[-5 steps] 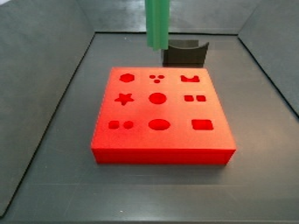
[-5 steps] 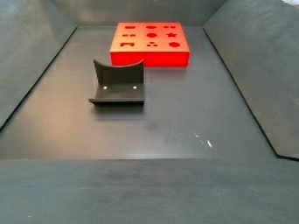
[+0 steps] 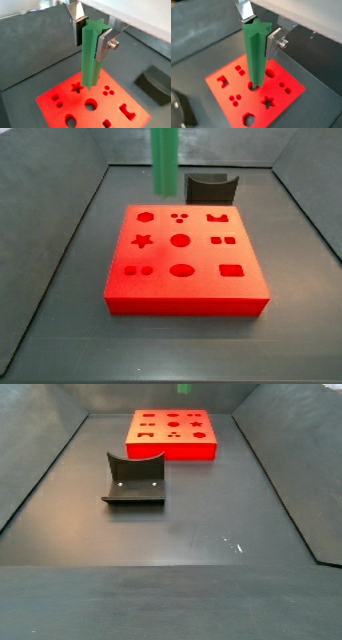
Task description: Insert the star object.
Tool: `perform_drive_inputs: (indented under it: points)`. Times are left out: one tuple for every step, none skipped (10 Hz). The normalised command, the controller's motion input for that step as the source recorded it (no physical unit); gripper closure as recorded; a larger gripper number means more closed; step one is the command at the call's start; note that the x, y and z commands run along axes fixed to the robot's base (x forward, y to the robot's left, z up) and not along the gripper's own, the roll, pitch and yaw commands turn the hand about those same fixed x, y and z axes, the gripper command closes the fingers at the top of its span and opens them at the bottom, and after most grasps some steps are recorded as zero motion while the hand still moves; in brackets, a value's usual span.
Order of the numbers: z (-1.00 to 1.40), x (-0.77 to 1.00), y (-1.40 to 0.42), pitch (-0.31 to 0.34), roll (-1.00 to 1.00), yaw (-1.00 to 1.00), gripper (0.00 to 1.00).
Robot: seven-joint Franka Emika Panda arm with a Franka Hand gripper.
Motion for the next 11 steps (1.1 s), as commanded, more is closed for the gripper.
perform_drive_inputs:
  points:
    - [-0.50, 0.00, -0.04, 0.251, 0.00, 0.86, 1.00]
    - [-0.56, 0.00, -0.04, 0.227, 0.00, 0.89, 1.00]
    - [-0.57, 0.00, -0.02, 0.219, 0.00, 0.91, 1.00]
    - [-0.59, 0.00, 0.00, 0.199, 0.00, 0.93, 1.00]
    - [-0.52, -0.01, 0.00, 0.156, 0.01, 0.94, 1.00]
    - [-0.46, -0.01, 0.00, 0.139, 0.00, 0.95, 1.00]
    - [0.00, 0.00, 0.00, 0.000, 0.00, 0.55, 1.00]
    - [0.00, -0.02, 0.00, -0.020, 0.00, 0.00, 1.00]
    - [0.01, -0.04, 0.00, -0.049, -0.04, 0.00, 1.00]
    - [0.00, -0.24, 0.00, -0.186, -0.09, -0.02, 1.00]
    - [-0.11, -0.25, 0.00, -0.326, -0.05, -0.20, 1.00]
